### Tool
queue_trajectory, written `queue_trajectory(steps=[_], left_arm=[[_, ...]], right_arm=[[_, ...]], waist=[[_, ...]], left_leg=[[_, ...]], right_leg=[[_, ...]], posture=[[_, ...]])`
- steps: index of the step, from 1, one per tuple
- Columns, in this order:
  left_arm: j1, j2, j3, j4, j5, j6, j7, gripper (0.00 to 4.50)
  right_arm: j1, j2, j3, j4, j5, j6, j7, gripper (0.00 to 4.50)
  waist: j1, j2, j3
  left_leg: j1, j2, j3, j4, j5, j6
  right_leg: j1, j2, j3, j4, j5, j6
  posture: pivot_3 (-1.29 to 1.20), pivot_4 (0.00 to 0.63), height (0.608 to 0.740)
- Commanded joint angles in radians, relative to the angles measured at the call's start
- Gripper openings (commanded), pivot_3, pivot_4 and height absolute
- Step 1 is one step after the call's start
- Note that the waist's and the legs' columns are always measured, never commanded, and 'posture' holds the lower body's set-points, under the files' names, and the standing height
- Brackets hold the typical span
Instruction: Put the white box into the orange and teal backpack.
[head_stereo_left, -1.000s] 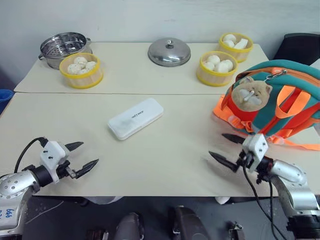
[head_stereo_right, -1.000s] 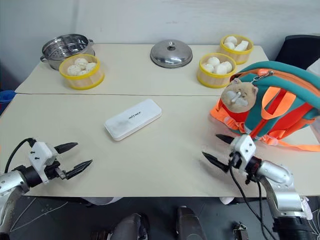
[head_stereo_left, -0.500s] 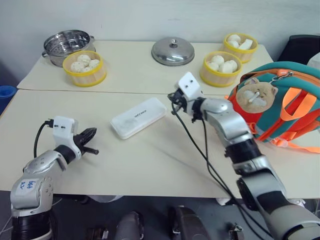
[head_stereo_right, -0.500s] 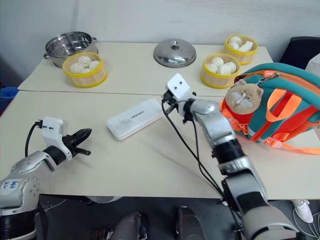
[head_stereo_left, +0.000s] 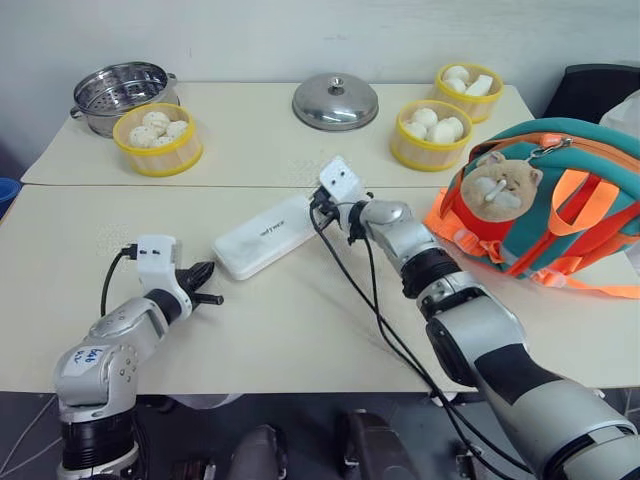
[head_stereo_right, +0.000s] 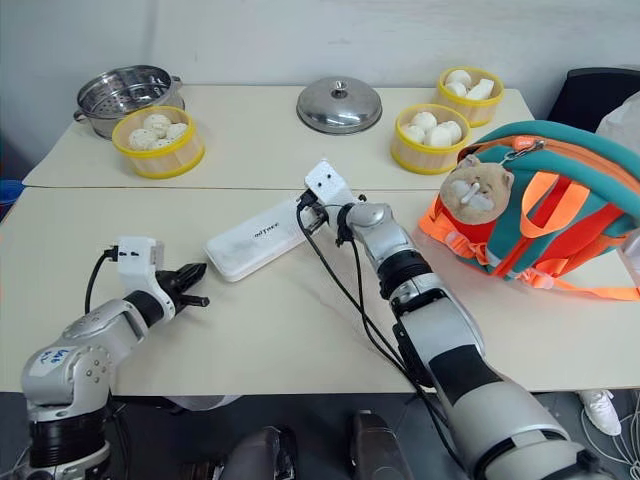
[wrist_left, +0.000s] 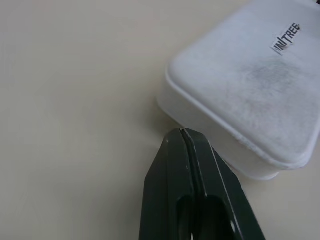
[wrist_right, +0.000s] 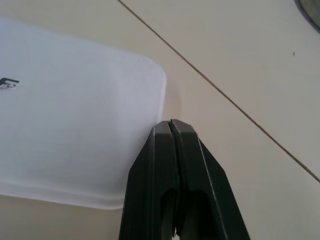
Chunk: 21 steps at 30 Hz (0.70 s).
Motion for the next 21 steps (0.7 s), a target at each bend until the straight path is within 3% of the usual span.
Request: queue_trajectory(steps=[1, 9, 15, 21], left_arm=[[-0.012, 0.004, -0.028, -0.048, -0.001, -0.018, -0.019, 0.01], [-0.013, 0.018, -0.061, -0.043, 0.009, -0.021, -0.057, 0.01], [-0.003, 0.036, -0.062, -0.03, 0.02, -0.027, -0.069, 0.01], [-0.005, 0.045, -0.067, -0.012, 0.026, -0.031, -0.084, 0.01]], right_arm=[[0.004, 0.017, -0.016, 0.016, -0.008, -0.036, 0.036, 0.0], [0.058, 0.005, -0.052, -0.05, 0.011, -0.053, 0.138, 0.0], [0.038, -0.023, -0.091, 0.032, -0.029, -0.106, -0.023, 0.0], [0.01, 0.016, -0.101, 0.085, -0.044, -0.118, -0.068, 0.0]], waist=[[-0.003, 0.0, 0.0], [-0.002, 0.0, 0.0], [-0.002, 0.0, 0.0], [-0.005, 0.0, 0.0]], left_leg=[[0.0, 0.0, 0.0, 0.0, 0.0, 0.0], [0.0, 0.0, -0.001, 0.0, 0.0, -0.001], [0.0, 0.0, -0.001, 0.0, 0.0, -0.001], [0.0, 0.0, -0.001, -0.001, 0.0, -0.001]], right_leg=[[0.0, 0.0, 0.0, 0.0, 0.0, 0.0], [0.0, 0.0, 0.0, 0.0, 0.0, 0.0], [0.0, 0.0, 0.0, 0.0, 0.0, 0.0], [0.0, 0.0, 0.0, 0.0, 0.0, 0.0]], posture=[[0.0, 0.15, 0.74], [0.0, 0.15, 0.74], [0.0, 0.15, 0.74], [0.0, 0.15, 0.74]])
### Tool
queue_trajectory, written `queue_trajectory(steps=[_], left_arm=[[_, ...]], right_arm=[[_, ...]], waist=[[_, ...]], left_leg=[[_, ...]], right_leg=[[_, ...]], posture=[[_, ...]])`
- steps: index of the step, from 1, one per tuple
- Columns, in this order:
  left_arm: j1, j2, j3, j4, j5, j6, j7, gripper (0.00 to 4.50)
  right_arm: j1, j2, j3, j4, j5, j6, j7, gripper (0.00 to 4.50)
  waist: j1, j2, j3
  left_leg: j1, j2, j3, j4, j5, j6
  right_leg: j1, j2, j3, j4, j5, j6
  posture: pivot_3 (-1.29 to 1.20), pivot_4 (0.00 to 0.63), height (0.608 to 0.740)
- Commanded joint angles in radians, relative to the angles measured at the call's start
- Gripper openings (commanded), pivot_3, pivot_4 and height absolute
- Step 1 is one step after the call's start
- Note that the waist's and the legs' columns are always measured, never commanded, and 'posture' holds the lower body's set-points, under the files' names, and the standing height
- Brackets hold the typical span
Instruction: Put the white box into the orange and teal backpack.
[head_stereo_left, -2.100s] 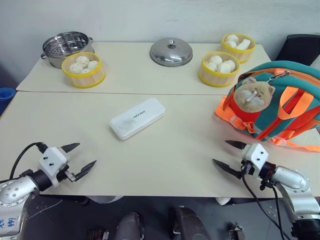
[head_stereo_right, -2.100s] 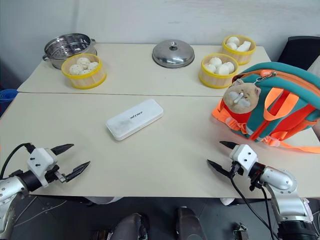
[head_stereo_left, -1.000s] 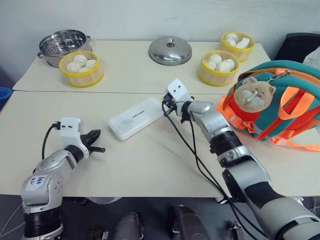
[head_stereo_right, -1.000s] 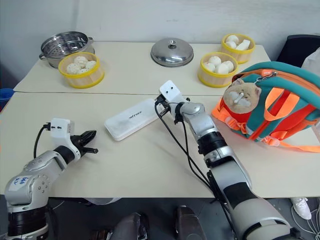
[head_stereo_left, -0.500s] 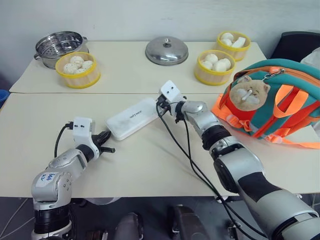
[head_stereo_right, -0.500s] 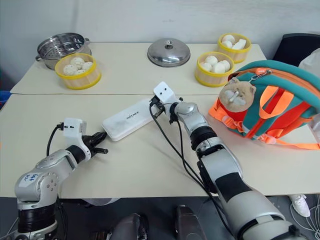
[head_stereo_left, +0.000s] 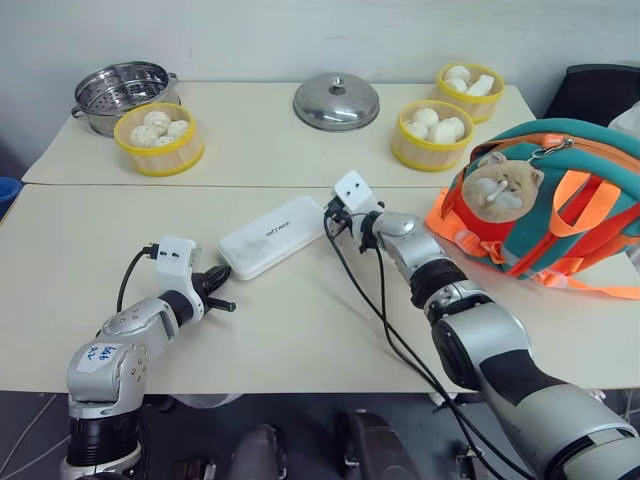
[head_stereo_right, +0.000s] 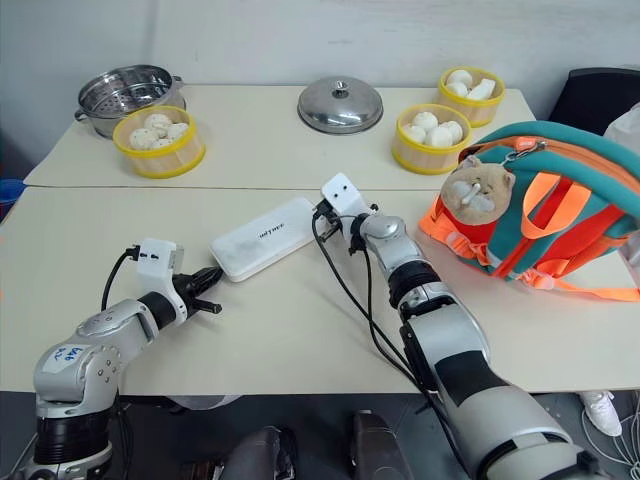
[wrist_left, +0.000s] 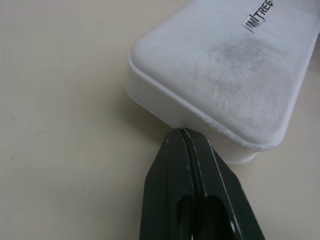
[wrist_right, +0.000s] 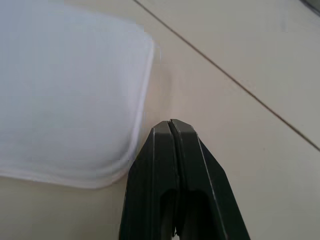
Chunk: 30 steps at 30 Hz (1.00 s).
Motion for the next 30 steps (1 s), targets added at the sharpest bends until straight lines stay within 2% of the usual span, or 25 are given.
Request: queue_trajectory(steps=[1, 7, 12, 16, 21, 23, 26, 30], left_arm=[[-0.01, 0.014, -0.007, -0.013, 0.006, -0.023, -0.02, 0.01], [-0.024, 0.031, -0.023, 0.019, 0.019, -0.046, -0.045, 0.01], [-0.031, 0.065, -0.06, 0.041, 0.044, -0.055, -0.08, 0.01], [-0.015, 0.108, -0.087, 0.024, 0.021, -0.045, -0.16, 0.01], [0.073, 0.215, -0.125, -0.071, -0.026, -0.039, -0.325, 0.01], [0.12, 0.26, -0.138, -0.118, -0.042, -0.062, -0.397, 0.01], [0.184, 0.294, -0.136, -0.172, -0.071, -0.08, -0.46, 0.01], [0.288, 0.326, -0.112, -0.238, -0.08, -0.074, -0.483, 0.01]], right_arm=[[-0.039, 0.028, -0.024, 0.01, 0.004, -0.035, -0.032, 0.0], [-0.022, 0.052, -0.018, 0.006, 0.0, -0.069, 0.062, 0.0], [0.078, -0.009, 0.031, -0.136, -0.019, -0.052, 0.219, 0.0], [0.277, -0.105, 0.089, -0.536, 0.023, 0.139, 0.413, 0.0], [0.563, -0.283, 0.144, -1.138, 0.066, 0.447, 0.525, 0.0], [0.659, -0.341, 0.128, -1.366, 0.144, 0.618, 0.549, 0.0], [0.773, -0.424, 0.093, -1.589, 0.218, 0.788, 0.552, 0.0], [0.902, -0.497, 0.022, -1.701, 0.278, 0.89, 0.507, 0.0]], waist=[[-0.003, 0.0, 0.0], [-0.006, 0.0, 0.0], [-0.003, 0.0, 0.0], [0.001, 0.0, 0.0], [0.018, 0.001, 0.0], [0.019, 0.001, 0.0], [0.023, 0.002, 0.0], [0.024, 0.001, 0.0]], left_leg=[[0.0, 0.0, 0.0, 0.0, 0.0, 0.0], [0.0, 0.0, 0.0, 0.0, 0.0, -0.001], [0.0, 0.0, 0.0, -0.001, 0.001, -0.001], [0.0, 0.0, -0.001, -0.002, 0.0, -0.001], [0.001, 0.0, -0.002, -0.003, -0.001, -0.002], [0.002, 0.0, -0.002, -0.004, -0.001, -0.002], [0.002, 0.001, -0.002, -0.005, -0.002, -0.002], [0.004, 0.0, -0.003, -0.004, -0.005, 0.005]], right_leg=[[0.0, 0.0, 0.0, 0.0, 0.0, 0.0], [0.0, 0.0, 0.0, 0.0, 0.0, 0.0], [0.0, 0.0, 0.0, 0.0, 0.0, 0.0], [0.0, 0.0, 0.0, -0.001, 0.0, 0.0], [0.001, 0.0, 0.0, -0.002, 0.0, 0.0], [0.001, 0.0, 0.0, -0.003, 0.0, 0.0], [0.001, 0.0, 0.0, -0.003, -0.001, -0.002], [0.003, -0.001, -0.001, -0.003, -0.001, -0.003]], posture=[[0.0, 0.15, 0.74], [0.0, 0.15, 0.74], [0.0, 0.15, 0.74], [0.0, 0.15, 0.74], [0.0, 0.15, 0.74], [0.0, 0.15, 0.74], [0.0, 0.15, 0.74], [0.0, 0.15, 0.74]])
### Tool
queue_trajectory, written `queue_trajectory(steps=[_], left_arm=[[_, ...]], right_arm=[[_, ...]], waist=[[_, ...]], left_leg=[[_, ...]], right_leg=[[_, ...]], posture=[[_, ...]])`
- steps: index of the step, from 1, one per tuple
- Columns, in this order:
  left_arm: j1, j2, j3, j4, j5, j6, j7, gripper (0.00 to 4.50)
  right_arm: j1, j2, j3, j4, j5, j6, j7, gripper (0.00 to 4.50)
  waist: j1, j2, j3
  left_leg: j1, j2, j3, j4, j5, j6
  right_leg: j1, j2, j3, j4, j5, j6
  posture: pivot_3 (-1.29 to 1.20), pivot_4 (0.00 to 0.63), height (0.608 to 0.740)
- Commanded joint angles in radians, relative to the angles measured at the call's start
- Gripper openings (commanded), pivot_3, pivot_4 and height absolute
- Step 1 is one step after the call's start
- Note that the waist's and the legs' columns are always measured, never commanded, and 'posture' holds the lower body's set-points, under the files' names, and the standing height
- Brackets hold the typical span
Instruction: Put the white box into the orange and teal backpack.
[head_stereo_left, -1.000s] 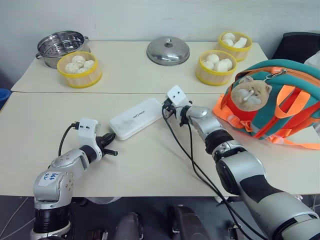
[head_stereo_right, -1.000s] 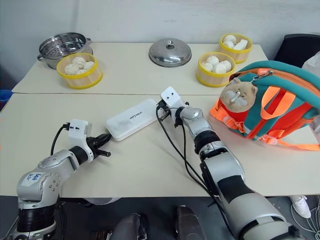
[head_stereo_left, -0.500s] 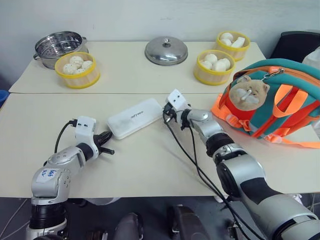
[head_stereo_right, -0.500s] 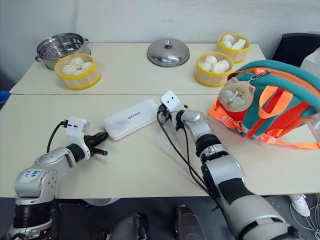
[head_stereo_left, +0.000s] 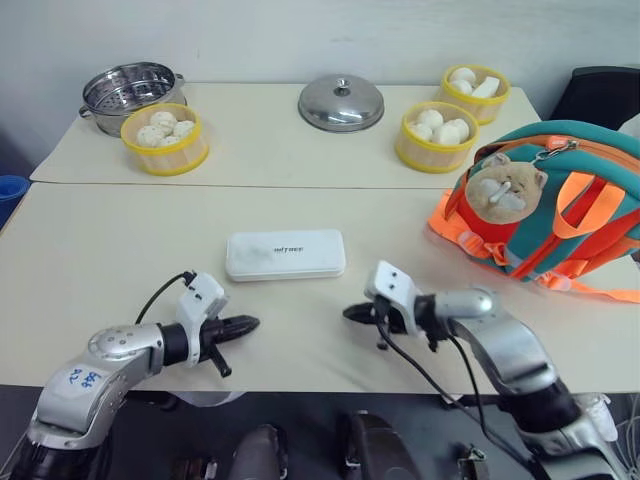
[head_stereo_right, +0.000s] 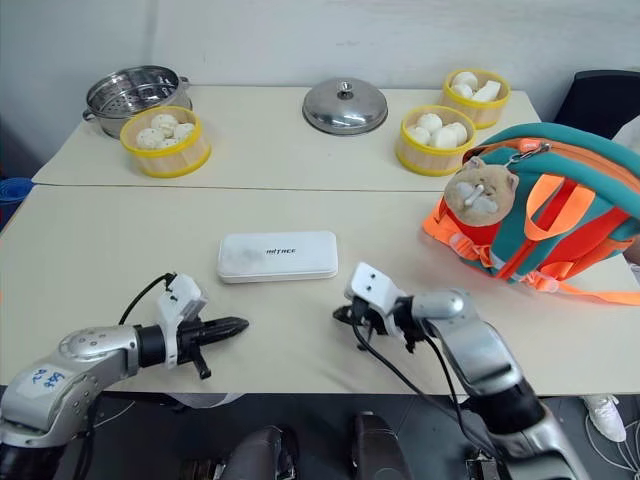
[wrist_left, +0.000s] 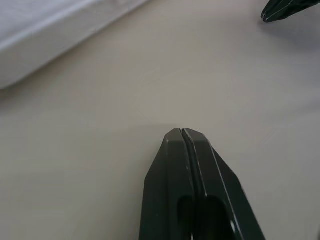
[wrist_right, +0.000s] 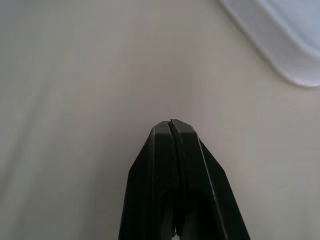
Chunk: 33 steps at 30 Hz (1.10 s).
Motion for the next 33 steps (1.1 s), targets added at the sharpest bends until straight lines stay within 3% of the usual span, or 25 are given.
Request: queue_trajectory(steps=[1, 5, 10, 15, 20, 24, 33], left_arm=[[0.076, 0.014, 0.07, -0.075, -0.033, -0.009, -0.013, 0.01], [0.144, -0.02, 0.251, -0.038, -0.031, -0.06, 0.031, 0.01], [-0.007, -0.111, 0.339, 0.134, 0.052, -0.141, 0.223, 0.01], [-0.214, -0.173, 0.241, 0.298, 0.091, -0.149, 0.276, 0.01], [-0.309, -0.2, 0.153, 0.412, 0.155, -0.205, 0.291, 0.01], [-0.335, -0.233, 0.139, 0.373, 0.097, -0.174, 0.258, 0.01], [-0.296, -0.208, 0.05, 0.254, 0.086, -0.144, 0.18, 0.01]], right_arm=[[0.069, -0.031, -0.088, -0.081, 0.054, 0.063, -0.042, 0.0], [0.086, -0.031, -0.151, -0.042, 0.047, 0.015, -0.126, 0.0], [-0.038, 0.067, -0.129, 0.134, -0.022, -0.125, -0.293, 0.0], [-0.194, 0.197, -0.065, 0.372, -0.115, -0.245, -0.442, 0.0], [-0.275, 0.277, -0.03, 0.493, -0.15, -0.32, -0.5, 0.0], [-0.281, 0.29, -0.003, 0.42, -0.151, -0.289, -0.483, 0.0], [-0.216, 0.262, 0.036, 0.216, -0.072, -0.142, -0.385, 0.0]], waist=[[-0.002, 0.0, 0.0], [-0.001, 0.0, 0.0], [0.001, -0.001, 0.0], [0.001, -0.001, 0.0], [-0.002, -0.001, 0.0], [-0.002, -0.001, 0.0], [0.0, -0.001, 0.0]], left_leg=[[0.0, 0.0, 0.0, 0.0, 0.0, 0.0], [0.0, 0.0, 0.0, -0.001, 0.0, 0.0], [0.0, -0.001, -0.001, 0.0, 0.0, 0.001], [-0.002, -0.001, 0.0, 0.002, 0.001, 0.0], [-0.004, -0.001, 0.002, 0.003, 0.001, -0.002], [-0.009, 0.0, 0.002, 0.003, 0.001, -0.002], [-0.009, 0.0, 0.001, 0.005, 0.002, -0.003]], right_leg=[[0.0, 0.0, 0.0, 0.0, 0.0, -0.001], [-0.001, 0.0, -0.001, 0.0, -0.001, -0.003], [0.0, 0.0, -0.001, 0.0, -0.001, -0.003], [-0.001, 0.001, -0.001, 0.001, 0.0, 0.0], [-0.003, 0.001, 0.0, 0.0, 0.0, 0.001], [-0.007, 0.001, -0.001, 0.001, 0.001, 0.001], [-0.007, 0.001, -0.001, 0.001, 0.001, 0.001]], posture=[[0.0, 0.15, 0.74], [0.0, 0.15, 0.74], [0.0, 0.15, 0.74], [0.0, 0.15, 0.74], [0.0, 0.15, 0.74], [0.0, 0.15, 0.74], [0.0, 0.15, 0.74]])
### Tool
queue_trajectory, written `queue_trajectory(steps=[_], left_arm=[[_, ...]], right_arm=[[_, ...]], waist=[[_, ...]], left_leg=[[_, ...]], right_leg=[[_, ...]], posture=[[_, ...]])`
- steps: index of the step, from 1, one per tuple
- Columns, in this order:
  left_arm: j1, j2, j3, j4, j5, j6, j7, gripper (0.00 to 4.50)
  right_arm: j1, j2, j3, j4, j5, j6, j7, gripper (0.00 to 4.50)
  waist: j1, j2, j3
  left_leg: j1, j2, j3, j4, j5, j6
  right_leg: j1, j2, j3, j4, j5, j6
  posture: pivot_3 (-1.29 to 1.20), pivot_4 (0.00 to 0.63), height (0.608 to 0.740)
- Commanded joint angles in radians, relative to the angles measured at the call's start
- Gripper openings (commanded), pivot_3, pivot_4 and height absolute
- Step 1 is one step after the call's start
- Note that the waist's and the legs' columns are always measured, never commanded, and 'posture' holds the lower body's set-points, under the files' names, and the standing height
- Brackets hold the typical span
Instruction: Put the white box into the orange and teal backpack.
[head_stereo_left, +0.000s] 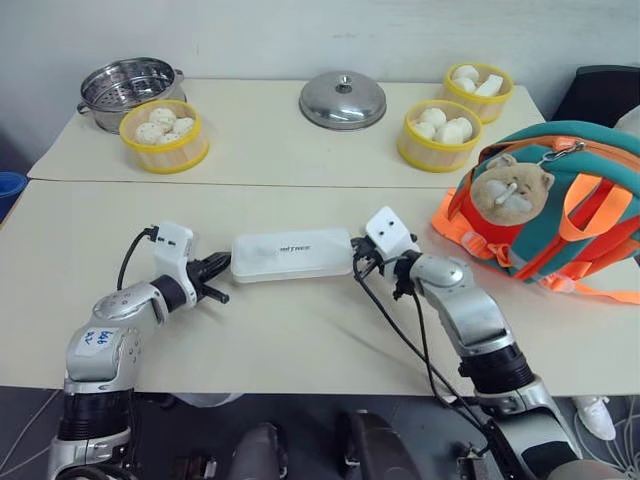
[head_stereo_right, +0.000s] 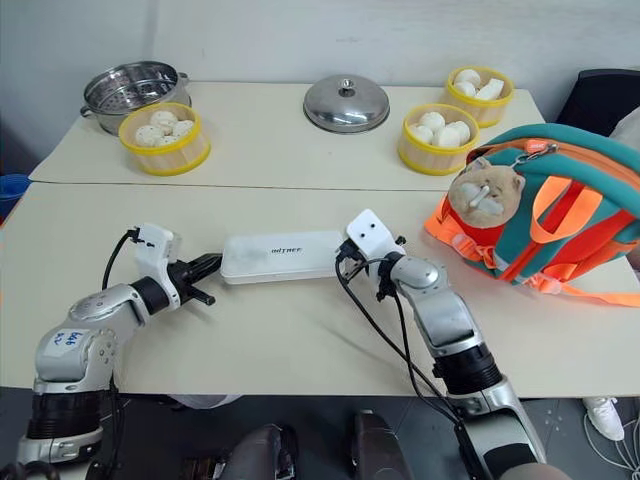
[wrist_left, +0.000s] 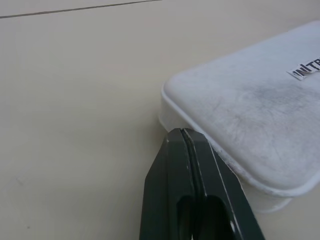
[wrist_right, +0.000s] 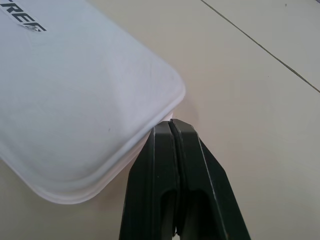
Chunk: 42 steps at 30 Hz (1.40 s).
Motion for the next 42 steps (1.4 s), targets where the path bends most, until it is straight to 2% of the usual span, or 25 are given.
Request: queue_trajectory(steps=[1, 5, 13, 20, 23, 25, 27, 29, 32, 36, 39, 42], left_arm=[[0.016, 0.013, -0.047, -0.09, -0.033, 0.007, -0.066, 0.01], [0.072, 0.055, -0.07, -0.145, -0.04, 0.014, -0.121, 0.01], [0.21, 0.089, -0.053, -0.314, -0.119, 0.105, -0.167, 0.01], [0.26, 0.09, 0.016, -0.366, -0.183, 0.24, -0.113, 0.01], [0.232, 0.119, 0.11, -0.31, -0.317, 0.43, -0.13, 0.59], [0.153, 0.189, 0.168, -0.194, -0.397, 0.754, -0.162, 1.16], [0.089, 0.226, 0.199, -0.1, -0.475, 0.889, -0.197, 1.77], [0.027, 0.232, 0.212, 0.009, -0.559, 0.9, -0.196, 2.35], [-0.07, 0.271, 0.126, 0.181, -0.661, 0.902, -0.144, 3.24], [-0.204, 0.237, 0.05, 0.403, -0.782, 0.902, -0.018, 4.39], [-0.289, 0.225, -0.074, 0.548, -0.92, 0.902, 0.049, 4.47], [-0.322, 0.215, -0.159, 0.585, -1.003, 0.902, 0.11, 4.47]], right_arm=[[0.032, -0.003, 0.047, -0.14, 0.08, 0.069, 0.089, 0.0], [0.104, -0.062, 0.043, -0.263, 0.114, 0.152, 0.134, 0.0], [0.285, -0.259, -0.073, -0.507, 0.224, 0.297, 0.217, 0.0], [0.461, -0.394, -0.16, -0.431, 0.2, 0.199, 0.216, 0.0], [0.494, -0.432, -0.187, -0.389, 0.198, 0.145, 0.222, 0.0], [0.506, -0.456, -0.201, -0.37, 0.201, 0.105, 0.235, 0.0], [0.51, -0.472, -0.197, -0.358, 0.198, 0.073, 0.247, 0.0], [0.508, -0.487, -0.176, -0.347, 0.186, 0.034, 0.26, 0.0], [0.498, -0.499, -0.147, -0.332, 0.168, -0.019, 0.271, 0.0], [0.474, -0.508, -0.092, -0.305, 0.135, -0.081, 0.287, 0.0], [0.427, -0.487, -0.036, -0.272, 0.102, -0.116, 0.294, 0.0], [0.38, -0.462, 0.001, -0.248, 0.087, -0.124, 0.295, 0.0]], waist=[[-0.001, 0.0, 0.0], [-0.001, 0.0, 0.0], [0.003, 0.0, 0.0], [0.012, -0.001, 0.0], [0.017, -0.002, -0.001], [0.023, -0.003, -0.002], [0.027, -0.004, -0.002], [0.027, -0.004, -0.002], [0.028, -0.005, -0.002], [0.025, -0.007, -0.003], [0.019, -0.009, -0.005], [0.012, -0.01, -0.006]], left_leg=[[0.0, 0.0, 0.0, 0.0, 0.0, 0.0], [0.0, 0.0, -0.001, -0.001, 0.001, -0.001], [0.001, 0.0, -0.002, -0.001, 0.0, 0.002], [0.006, -0.001, -0.002, -0.002, -0.002, 0.005], [0.009, -0.001, -0.002, -0.003, -0.002, 0.005], [0.01, 0.0, -0.002, -0.002, -0.002, 0.005], [0.01, -0.001, -0.003, -0.001, -0.002, 0.005], [0.011, -0.001, -0.003, -0.001, -0.002, 0.005], [0.013, -0.002, -0.004, -0.001, -0.002, 0.004], [0.014, -0.001, -0.005, -0.001, -0.002, 0.004], [0.016, -0.001, -0.005, -0.001, -0.002, 0.003], [0.016, 0.0, -0.005, -0.001, -0.002, 0.001]], right_leg=[[0.0, 0.0, 0.0, 0.0, 0.0, 0.0], [0.0, 0.0, 0.0, 0.0, 0.0, 0.0], [0.002, -0.001, 0.0, -0.001, 0.0, 0.0], [0.007, 0.0, 0.0, -0.002, 0.0, 0.0], [0.01, 0.0, 0.0, -0.003, 0.0, 0.0], [0.01, 0.0, 0.0, -0.003, 0.0, 0.0], [0.011, 0.001, 0.0, -0.003, 0.0, 0.0], [0.014, 0.0, 0.0, -0.004, 0.0, 0.001], [0.017, -0.001, 0.0, -0.006, 0.0, 0.001], [0.018, -0.001, -0.001, -0.006, 0.0, 0.001], [0.019, -0.001, -0.001, -0.005, 0.0, 0.001], [0.019, -0.001, -0.001, -0.004, 0.0, 0.001]], posture=[[0.0, 0.15, 0.74], [0.0, 0.15, 0.74], [0.0, 0.15, 0.74], [0.0, 0.15, 0.74], [0.0, 0.15, 0.74], [0.0, 0.15, 0.74], [0.0, 0.15, 0.74], [0.0, 0.15, 0.74], [0.0, 0.15, 0.74], [0.0, 0.15, 0.74], [0.0, 0.15, 0.74], [0.0, 0.15, 0.74]])
